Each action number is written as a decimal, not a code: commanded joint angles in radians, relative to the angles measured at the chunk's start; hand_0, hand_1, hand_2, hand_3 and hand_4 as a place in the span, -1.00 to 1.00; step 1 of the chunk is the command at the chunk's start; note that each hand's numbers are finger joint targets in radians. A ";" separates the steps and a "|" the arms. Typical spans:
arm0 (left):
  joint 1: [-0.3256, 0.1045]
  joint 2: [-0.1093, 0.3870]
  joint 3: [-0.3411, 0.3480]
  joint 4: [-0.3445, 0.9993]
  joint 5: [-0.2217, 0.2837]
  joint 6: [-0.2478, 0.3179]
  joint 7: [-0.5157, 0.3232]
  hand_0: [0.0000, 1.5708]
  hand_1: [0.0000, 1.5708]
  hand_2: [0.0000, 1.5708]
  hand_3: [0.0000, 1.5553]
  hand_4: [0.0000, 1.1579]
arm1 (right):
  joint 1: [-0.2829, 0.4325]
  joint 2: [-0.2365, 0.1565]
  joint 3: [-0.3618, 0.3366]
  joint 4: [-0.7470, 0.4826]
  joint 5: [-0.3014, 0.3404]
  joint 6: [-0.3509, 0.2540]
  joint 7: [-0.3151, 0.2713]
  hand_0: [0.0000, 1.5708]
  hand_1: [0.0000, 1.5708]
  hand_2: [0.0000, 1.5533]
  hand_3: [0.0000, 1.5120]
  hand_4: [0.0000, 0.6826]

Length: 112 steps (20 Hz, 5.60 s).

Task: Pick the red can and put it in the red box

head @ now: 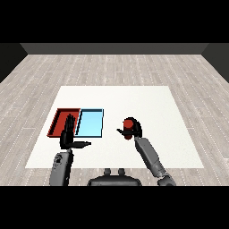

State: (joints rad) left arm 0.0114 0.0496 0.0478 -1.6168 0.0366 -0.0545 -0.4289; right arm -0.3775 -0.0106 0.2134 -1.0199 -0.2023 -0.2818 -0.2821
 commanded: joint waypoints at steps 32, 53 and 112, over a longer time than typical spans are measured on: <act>-0.149 -0.049 -0.313 -0.065 0.013 0.015 0.309 -1.00 -1.00 -1.00 -1.00 -1.00 | -0.082 0.010 0.093 -0.509 0.184 -0.208 0.139 1.00 1.00 0.90 0.88 0.92; -0.355 -0.050 -0.596 0.228 0.222 0.297 0.265 -1.00 -1.00 -1.00 -1.00 -1.00 | -0.022 0.011 0.062 -0.593 0.155 -0.090 0.142 1.00 1.00 0.90 0.87 0.89; -0.431 -0.048 -0.536 0.311 0.264 0.552 0.202 1.00 1.00 1.00 0.93 0.96 | -0.053 0.010 0.240 -0.580 0.213 -0.236 0.219 -1.00 -1.00 -1.00 -1.00 -1.00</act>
State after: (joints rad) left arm -0.3844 0.0215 -0.5323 -1.3175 0.3018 0.5407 -0.1998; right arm -0.4326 -0.0066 0.4869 -1.6022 0.0230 -0.5303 -0.0651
